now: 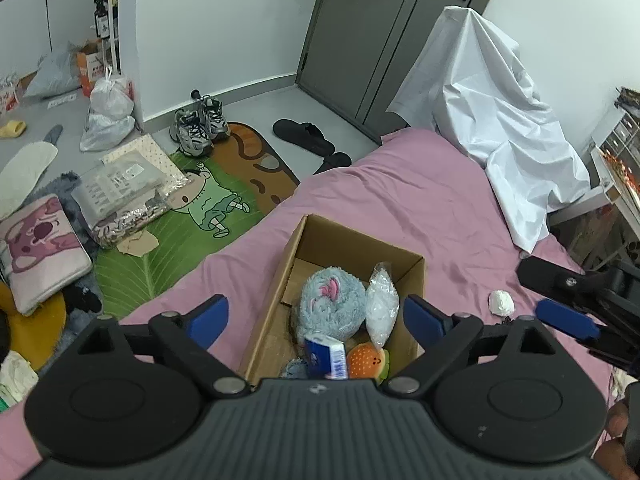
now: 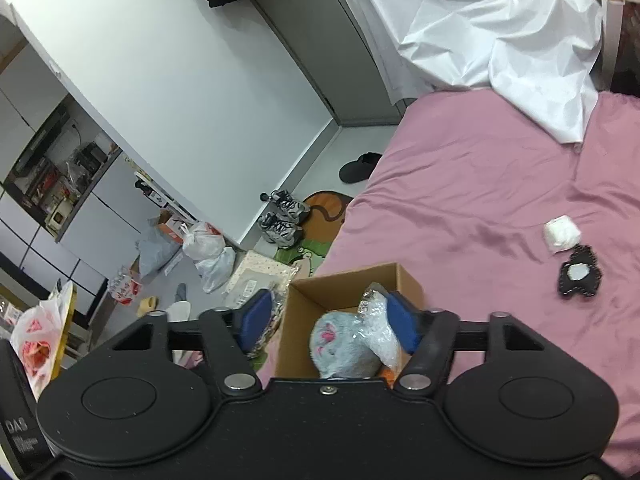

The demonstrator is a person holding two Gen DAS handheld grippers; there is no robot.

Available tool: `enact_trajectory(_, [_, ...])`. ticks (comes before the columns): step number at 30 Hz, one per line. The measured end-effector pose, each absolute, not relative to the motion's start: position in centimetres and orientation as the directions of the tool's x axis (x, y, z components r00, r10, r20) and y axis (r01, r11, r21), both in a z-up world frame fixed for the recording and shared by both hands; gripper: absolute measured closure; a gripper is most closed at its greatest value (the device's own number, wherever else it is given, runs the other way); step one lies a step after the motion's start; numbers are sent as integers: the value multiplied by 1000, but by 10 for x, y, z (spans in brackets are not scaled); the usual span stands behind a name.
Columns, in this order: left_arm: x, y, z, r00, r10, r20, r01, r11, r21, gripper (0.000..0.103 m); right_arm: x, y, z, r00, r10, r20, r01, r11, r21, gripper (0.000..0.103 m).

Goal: Organize soft objects
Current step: 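Open both grippers to drop the tissue pack and bag into the box, then move both grippers toward the white tissue ball and black plush toy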

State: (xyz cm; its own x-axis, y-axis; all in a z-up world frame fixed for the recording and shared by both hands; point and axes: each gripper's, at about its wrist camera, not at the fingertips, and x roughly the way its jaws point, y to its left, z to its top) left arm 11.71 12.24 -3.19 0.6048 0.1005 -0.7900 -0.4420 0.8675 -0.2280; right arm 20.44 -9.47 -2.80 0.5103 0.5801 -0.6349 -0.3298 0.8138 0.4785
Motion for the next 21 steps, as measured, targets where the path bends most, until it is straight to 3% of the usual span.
enact_trajectory(2, [115,119,-30,601,108,-792,-436,875,-211,6,199,-101,-25,519,572,-635,-342,820,459,22])
enact_trajectory(11, [105,97,-17,600,127,-790,-400,903,-159,1,180,-127,-11,531,557,-638,-379,830,409,4])
enact_trajectory(21, [98,70,-4,605,134,-785,-371,919,-130,1,169,-160,-9,543,532,-650,-360,847,391,0])
